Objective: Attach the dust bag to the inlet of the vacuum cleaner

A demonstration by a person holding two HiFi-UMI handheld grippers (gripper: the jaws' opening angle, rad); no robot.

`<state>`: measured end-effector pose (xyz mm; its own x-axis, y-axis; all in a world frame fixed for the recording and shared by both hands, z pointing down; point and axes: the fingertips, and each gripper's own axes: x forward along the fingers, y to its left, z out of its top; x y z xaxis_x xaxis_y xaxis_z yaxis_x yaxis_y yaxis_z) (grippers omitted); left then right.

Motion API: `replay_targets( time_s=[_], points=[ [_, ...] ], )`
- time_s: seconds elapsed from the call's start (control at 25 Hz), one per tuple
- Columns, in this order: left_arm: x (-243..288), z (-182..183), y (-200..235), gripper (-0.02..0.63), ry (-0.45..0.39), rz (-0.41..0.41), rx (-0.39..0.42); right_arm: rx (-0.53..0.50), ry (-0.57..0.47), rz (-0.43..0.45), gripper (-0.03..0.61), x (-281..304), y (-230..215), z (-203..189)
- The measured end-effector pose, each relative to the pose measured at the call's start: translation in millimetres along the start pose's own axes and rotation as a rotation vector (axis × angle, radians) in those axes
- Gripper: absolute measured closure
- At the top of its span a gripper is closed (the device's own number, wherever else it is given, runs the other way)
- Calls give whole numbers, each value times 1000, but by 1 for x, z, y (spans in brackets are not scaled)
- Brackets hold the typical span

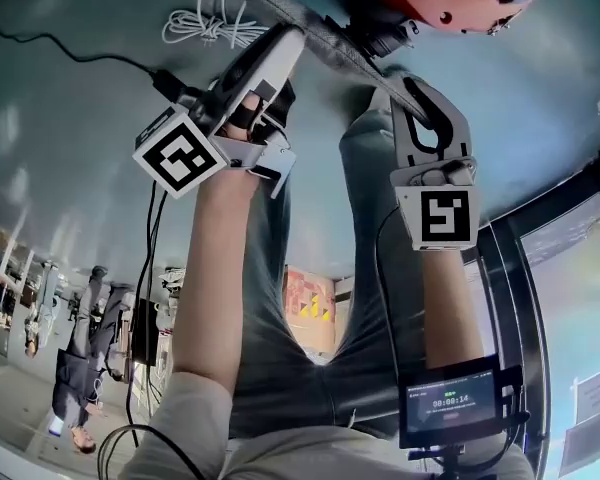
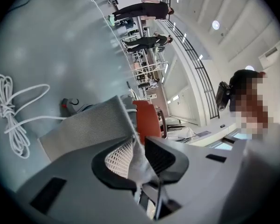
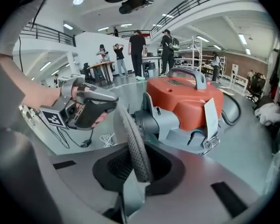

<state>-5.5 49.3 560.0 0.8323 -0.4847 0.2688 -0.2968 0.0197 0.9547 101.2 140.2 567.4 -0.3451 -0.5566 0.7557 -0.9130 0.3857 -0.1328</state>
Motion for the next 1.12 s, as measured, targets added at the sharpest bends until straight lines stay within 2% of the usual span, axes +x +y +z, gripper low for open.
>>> replay_targets(
  time_s=[0.08,0.2,0.28,0.36,0.48,0.56,0.64,0.76,0.84,0.96,1.04,1.12],
  points=[
    [-12,-13,-8,546,34,25,7,-58,36,24,552,-10,1,5],
    [-27,-29,-19,546,88,57,-13,-232,121,52,549,-30,4,8],
    [-39,-34,-25,546,89,74,-47,-373,226,39,540,-44,9,10],
    [-56,-34,-33,546,71,83,-87,-451,248,29,540,-57,27,24],
    [-82,-27,-47,548,55,76,-127,-396,172,15,540,-72,52,62],
    [-91,-26,-53,548,56,61,-142,-330,193,5,540,-74,53,74],
    [-94,-24,-52,548,55,50,-156,-319,288,1,540,-57,48,57],
    [-101,-19,-50,548,38,45,-179,-446,389,-35,541,-16,31,14],
    [-109,-15,-53,548,27,41,-189,-480,412,-64,541,-4,22,1],
    [-115,-16,-52,548,35,38,-201,-462,432,-67,541,-1,17,-3],
    [-117,-18,-48,548,39,42,-213,-427,397,-69,541,-7,18,12],
    [-119,-17,-45,548,30,40,-226,-367,285,-95,542,-15,17,48]
  ],
)
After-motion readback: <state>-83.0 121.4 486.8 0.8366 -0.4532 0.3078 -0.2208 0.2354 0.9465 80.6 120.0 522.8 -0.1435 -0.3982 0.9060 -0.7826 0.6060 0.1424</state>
